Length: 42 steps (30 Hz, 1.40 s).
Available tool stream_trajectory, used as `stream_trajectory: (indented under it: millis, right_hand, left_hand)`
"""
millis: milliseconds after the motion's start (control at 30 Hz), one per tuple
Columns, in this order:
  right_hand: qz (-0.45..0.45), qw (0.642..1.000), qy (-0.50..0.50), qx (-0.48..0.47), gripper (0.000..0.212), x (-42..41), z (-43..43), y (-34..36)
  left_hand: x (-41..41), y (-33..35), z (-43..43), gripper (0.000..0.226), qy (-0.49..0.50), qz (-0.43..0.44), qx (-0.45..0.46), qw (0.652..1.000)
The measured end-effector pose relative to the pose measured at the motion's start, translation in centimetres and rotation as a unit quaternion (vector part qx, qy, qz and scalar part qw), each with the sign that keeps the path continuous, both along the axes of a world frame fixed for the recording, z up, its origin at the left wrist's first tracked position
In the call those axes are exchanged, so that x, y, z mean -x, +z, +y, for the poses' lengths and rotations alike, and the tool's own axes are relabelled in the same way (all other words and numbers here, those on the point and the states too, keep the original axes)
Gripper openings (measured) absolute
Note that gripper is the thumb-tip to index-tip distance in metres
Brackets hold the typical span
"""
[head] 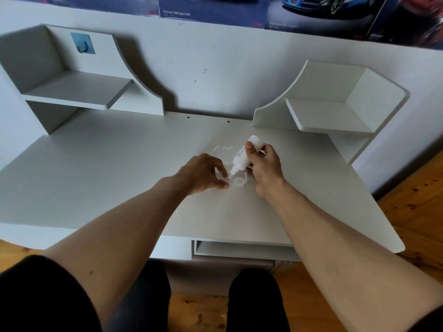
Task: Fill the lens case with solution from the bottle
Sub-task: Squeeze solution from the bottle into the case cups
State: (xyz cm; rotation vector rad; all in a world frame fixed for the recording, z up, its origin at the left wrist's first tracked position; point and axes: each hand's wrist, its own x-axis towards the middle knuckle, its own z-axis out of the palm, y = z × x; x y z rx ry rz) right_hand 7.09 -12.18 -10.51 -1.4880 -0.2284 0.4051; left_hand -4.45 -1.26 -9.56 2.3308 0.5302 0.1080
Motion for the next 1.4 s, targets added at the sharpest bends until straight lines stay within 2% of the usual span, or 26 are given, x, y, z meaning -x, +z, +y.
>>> stream_trajectory:
  millis: [267, 633, 1400]
  right_hand:
    - [0.011, 1.0, -0.005, -0.011, 0.026, -0.17, 0.05, -0.18]
    - [0.035, 0.999, -0.016, -0.036, 0.029, -0.22, 0.05, 0.11]
    - [0.03, 0.999, -0.026, -0.031, 0.026, 0.15, 0.03, 0.44]
  left_hand:
    - [0.04, -0.03, 0.06, 0.024, 0.003, -0.003, 0.006, 1.0]
    - [-0.03, -0.19, 0.14, 0.023, 0.003, -0.005, 0.01, 1.0]
    - [-0.16, -0.46, 0.21, 0.024, 0.006, -0.002, 0.014, 1.0]
